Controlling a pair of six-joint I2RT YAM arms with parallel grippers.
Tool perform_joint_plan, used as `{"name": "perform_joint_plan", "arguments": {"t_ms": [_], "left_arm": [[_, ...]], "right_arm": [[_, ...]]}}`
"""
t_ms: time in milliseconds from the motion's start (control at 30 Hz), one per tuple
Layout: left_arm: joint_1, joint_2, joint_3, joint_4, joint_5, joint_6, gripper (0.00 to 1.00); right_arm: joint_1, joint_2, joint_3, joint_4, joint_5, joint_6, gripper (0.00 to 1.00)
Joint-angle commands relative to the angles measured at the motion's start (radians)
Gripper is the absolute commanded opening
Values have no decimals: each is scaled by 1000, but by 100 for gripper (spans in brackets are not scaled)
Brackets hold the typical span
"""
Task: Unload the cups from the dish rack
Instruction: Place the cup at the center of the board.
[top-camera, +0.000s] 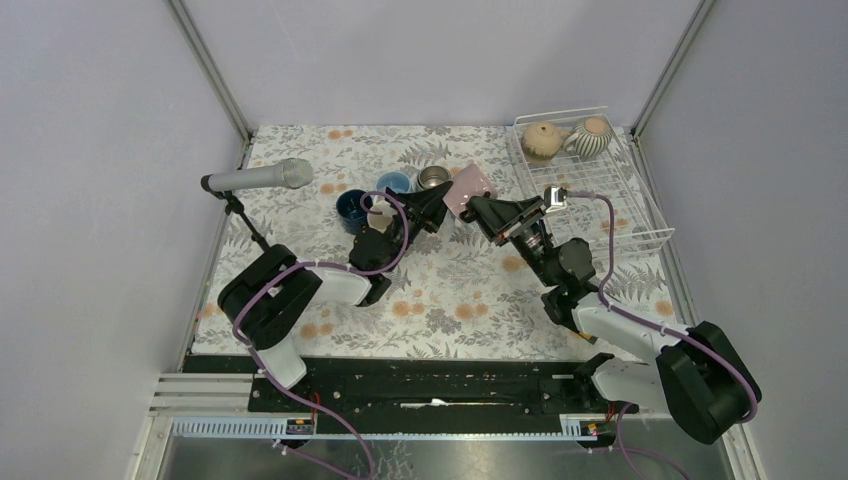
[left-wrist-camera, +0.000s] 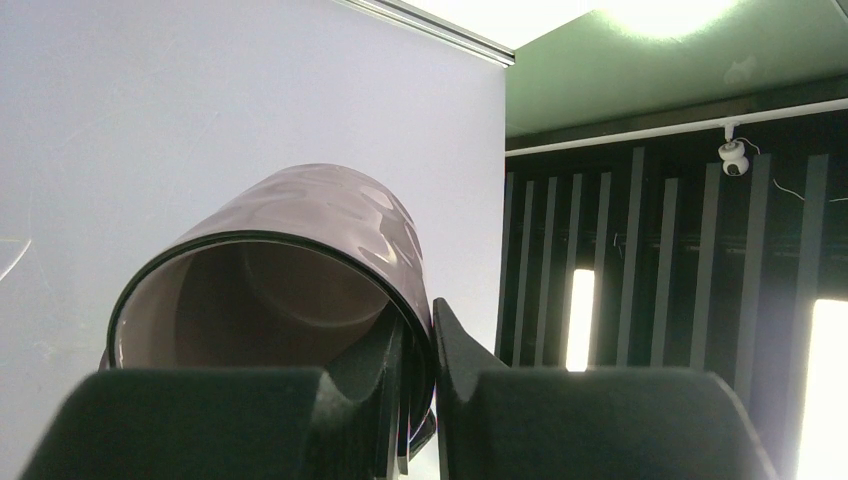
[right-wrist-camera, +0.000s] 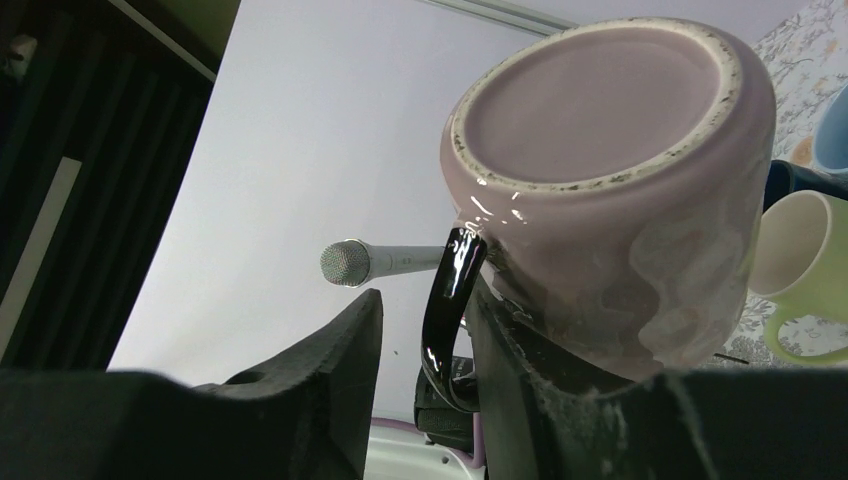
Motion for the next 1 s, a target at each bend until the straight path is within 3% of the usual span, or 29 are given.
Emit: {"name": "perform_joint_plan", "arguments": {"t_ms": [0, 267, 733, 967], "left_arm": [[-8, -27, 37, 179, -51, -31, 0], [-10, -28, 31, 177, -50, 13, 0], [-8, -38, -28, 127, -13, 150, 0], [-6, -38, -37, 44, 30, 209, 0]], "right_arm": [[7, -36, -8, -26, 13, -40, 46], [7, -81, -24, -116, 17, -66, 53], [7, -320, 25, -663, 67, -285, 77], [8, -371, 46, -820, 84, -339, 80]]}}
